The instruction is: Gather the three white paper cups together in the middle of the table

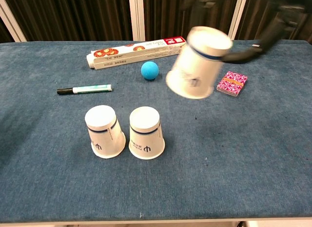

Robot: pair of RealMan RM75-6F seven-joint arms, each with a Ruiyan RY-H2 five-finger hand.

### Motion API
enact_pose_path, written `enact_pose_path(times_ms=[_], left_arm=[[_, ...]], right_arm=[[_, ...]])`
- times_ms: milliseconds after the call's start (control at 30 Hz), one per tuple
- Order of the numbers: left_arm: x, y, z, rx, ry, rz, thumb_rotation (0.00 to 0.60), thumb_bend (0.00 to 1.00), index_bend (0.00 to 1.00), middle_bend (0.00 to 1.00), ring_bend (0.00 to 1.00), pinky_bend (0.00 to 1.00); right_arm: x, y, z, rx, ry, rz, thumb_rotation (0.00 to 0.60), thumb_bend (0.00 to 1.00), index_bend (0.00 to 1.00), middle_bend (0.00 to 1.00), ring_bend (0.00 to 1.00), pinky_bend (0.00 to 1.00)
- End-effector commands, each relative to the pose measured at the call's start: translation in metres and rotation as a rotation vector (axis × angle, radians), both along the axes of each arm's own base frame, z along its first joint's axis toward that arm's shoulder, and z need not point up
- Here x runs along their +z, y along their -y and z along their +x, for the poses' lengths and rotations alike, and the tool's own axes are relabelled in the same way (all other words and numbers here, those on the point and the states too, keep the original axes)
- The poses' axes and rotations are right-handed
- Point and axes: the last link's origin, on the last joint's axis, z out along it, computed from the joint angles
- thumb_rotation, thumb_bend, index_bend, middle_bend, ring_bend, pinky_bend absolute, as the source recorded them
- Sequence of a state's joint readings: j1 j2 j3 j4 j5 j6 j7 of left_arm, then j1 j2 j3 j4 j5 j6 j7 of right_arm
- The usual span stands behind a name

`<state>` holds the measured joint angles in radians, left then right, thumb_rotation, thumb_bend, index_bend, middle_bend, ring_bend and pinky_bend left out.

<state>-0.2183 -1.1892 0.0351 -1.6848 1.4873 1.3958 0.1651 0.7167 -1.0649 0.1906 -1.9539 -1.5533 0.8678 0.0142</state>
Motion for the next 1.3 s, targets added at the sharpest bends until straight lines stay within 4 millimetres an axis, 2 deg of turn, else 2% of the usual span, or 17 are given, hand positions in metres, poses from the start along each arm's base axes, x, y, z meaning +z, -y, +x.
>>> enact_pose_path(times_ms=[33, 200, 400, 800, 1100, 1300], left_arm=[[-0.001, 0.002, -0.003, 0.007, 0.004, -0.002, 0.600, 0.22, 0.13, 0.22, 0.12, 0.00], [-0.001, 0.003, -0.007, 0.015, 0.009, -0.004, 0.600, 0.22, 0.13, 0.22, 0.12, 0.00], [-0.001, 0.004, -0.010, 0.023, 0.014, -0.002, 0.600, 0.22, 0.13, 0.22, 0.12, 0.00], [-0.003, 0.002, -0.012, 0.028, 0.021, -0.002, 0.600, 0.22, 0.13, 0.22, 0.12, 0.00], [-0.004, 0.002, -0.012, 0.031, 0.023, -0.003, 0.600, 0.22, 0.13, 0.22, 0.12, 0.00], [-0.004, 0.003, -0.012, 0.030, 0.025, 0.001, 0.600, 0.22, 0.13, 0.22, 0.12, 0.00]], right_arm=[[-0.022, 0.004, 0.040, 0.068, 0.013, 0.079, 0.600, 0.44, 0.46, 0.16, 0.04, 0.12], [-0.053, 0.005, 0.065, 0.124, -0.029, 0.119, 0.600, 0.44, 0.46, 0.16, 0.05, 0.12], [-0.075, 0.007, 0.077, 0.145, -0.071, 0.115, 0.600, 0.44, 0.46, 0.16, 0.05, 0.12], [-0.087, 0.009, 0.084, 0.131, -0.072, 0.117, 0.600, 0.44, 0.42, 0.16, 0.05, 0.12], [-0.090, 0.010, 0.081, 0.130, -0.100, 0.109, 0.600, 0.44, 0.34, 0.16, 0.05, 0.12], [-0.089, 0.009, 0.080, 0.130, -0.093, 0.108, 0.600, 0.44, 0.25, 0.16, 0.05, 0.12]])
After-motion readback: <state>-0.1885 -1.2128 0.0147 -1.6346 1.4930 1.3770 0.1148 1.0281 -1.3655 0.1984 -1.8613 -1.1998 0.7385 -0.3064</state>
